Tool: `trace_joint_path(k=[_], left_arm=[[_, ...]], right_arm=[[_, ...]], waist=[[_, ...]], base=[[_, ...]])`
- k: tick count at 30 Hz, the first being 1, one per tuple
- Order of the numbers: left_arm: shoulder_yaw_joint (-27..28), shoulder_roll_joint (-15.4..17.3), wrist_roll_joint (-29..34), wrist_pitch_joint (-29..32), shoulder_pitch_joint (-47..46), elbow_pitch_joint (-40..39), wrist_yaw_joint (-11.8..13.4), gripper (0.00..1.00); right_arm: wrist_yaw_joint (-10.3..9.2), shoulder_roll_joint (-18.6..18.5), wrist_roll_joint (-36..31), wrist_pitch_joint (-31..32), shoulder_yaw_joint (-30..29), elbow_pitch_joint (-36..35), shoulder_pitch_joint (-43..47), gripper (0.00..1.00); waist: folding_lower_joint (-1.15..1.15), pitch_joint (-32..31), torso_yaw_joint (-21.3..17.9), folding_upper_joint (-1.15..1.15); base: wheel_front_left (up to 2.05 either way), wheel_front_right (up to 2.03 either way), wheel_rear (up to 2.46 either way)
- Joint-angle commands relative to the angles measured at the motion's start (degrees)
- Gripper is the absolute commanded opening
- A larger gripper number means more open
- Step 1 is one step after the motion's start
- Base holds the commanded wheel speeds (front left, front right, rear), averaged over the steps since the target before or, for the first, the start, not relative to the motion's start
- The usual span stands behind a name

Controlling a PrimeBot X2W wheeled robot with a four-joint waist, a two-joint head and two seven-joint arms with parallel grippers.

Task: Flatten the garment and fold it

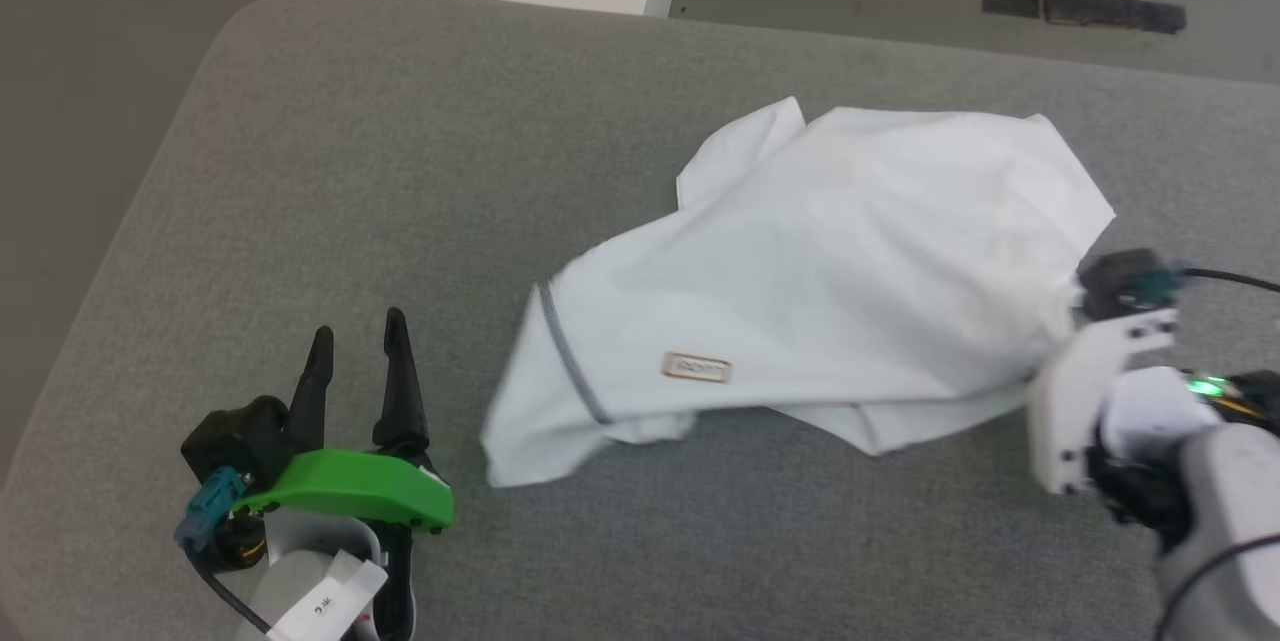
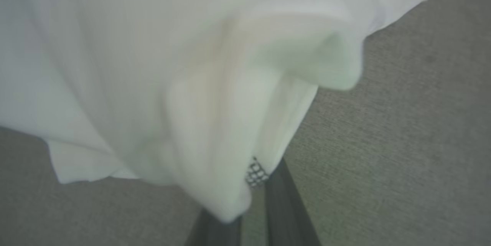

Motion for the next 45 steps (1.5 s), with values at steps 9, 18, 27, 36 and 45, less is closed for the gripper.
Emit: trace_joint_path(k=[9, 18, 27, 36, 45], left_arm=[[0.08, -0.06, 0.08, -0.21, 0.56, 1.69, -1.04, 1.0], [-0.75, -0.28, -0.61, 0.4, 0.65, 2.75, -1.23, 1.0], [-5.97, -1.81, -2.87, 10.06, -4.31, 1.91, -2.75, 1.0], [-19.08, -3.65, -3.41, 35.36, -25.17, 14.75, -1.14, 1.0], [-27.63, -3.8, -1.11, 52.57, -35.67, 27.31, 1.03, 1.0]], right_arm=[[-0.11, -4.18, 2.76, 10.72, -18.12, -12.5, 11.02, 0.0], [-0.11, 2.0, 1.67, 8.78, -23.2, -11.7, 14.92, 1.0], [-0.11, 6.74, 5.33, -2.01, -29.2, -22.51, 13.32, 1.0], [-0.11, 8.26, 4.1, -2.55, -26.92, -25.44, 11.71, 1.0], [-0.11, 8.72, 3.98, -3.37, -24.53, -23.91, 10.39, 1.0]], waist=[[0.0, -3.57, -4.06, 0.54], [0.0, -4.85, -4.65, 0.54], [0.0, -5.9, -5.55, 0.54], [0.0, -1.53, -11.11, 0.54], [0.0, 3.26, -17.12, 0.54]], base=[[0.0, 0.0, 0.0], [0.0, 0.0, 0.0], [0.0, 0.0, 0.0], [0.0, 0.0, 0.0], [0.0, 0.0, 0.0]])
